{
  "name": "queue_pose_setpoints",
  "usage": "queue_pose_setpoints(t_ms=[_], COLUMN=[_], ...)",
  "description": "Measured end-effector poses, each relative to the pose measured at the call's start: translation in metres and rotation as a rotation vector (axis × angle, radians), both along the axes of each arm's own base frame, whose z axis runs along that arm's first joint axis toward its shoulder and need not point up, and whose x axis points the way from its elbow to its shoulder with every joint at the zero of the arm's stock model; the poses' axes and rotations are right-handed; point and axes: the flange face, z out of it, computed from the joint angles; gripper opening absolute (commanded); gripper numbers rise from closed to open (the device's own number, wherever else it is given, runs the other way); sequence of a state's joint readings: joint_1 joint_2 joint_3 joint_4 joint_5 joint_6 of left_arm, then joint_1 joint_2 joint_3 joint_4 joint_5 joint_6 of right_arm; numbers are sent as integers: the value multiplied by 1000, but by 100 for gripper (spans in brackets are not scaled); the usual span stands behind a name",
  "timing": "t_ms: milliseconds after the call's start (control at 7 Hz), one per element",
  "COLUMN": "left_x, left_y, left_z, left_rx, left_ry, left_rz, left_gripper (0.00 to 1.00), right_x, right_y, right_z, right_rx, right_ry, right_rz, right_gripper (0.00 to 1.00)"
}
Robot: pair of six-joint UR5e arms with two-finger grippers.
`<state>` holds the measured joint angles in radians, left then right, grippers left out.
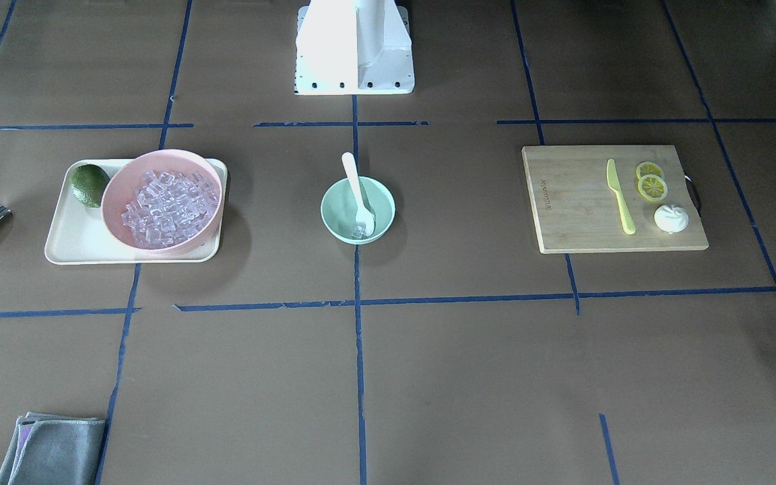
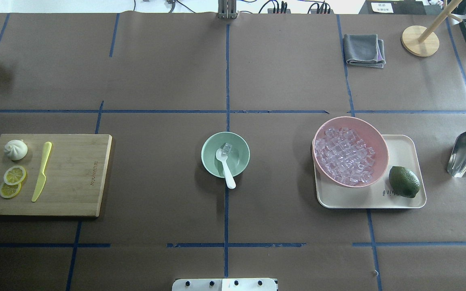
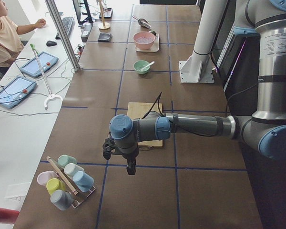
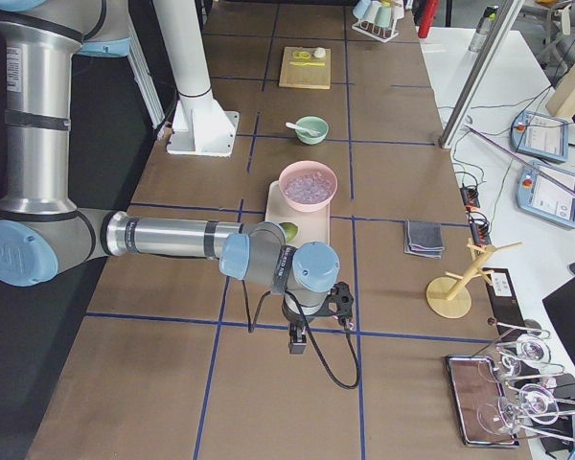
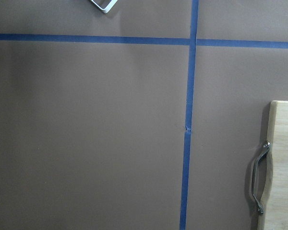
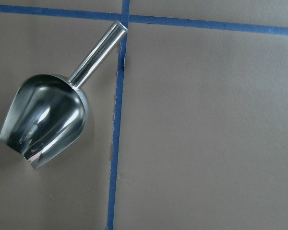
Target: Put spoon and ice into bowl
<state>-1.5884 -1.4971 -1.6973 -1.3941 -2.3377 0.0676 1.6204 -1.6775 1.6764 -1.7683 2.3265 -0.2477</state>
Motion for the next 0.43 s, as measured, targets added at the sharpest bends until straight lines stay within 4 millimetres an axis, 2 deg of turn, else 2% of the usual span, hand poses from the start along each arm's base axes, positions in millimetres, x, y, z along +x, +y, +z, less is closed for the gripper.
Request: queue_pose_setpoints(t_ms=[429], left_x=[3], left_y=[-1], left_z=[-1], left_rx=[2], left_ry=[0], left_rz=[6], left_gripper=[100], right_x=[-1], right_y=[1], right_z=[0], right_rx=[-4], right_ry=[-14], right_rz=[4], right_gripper=[100])
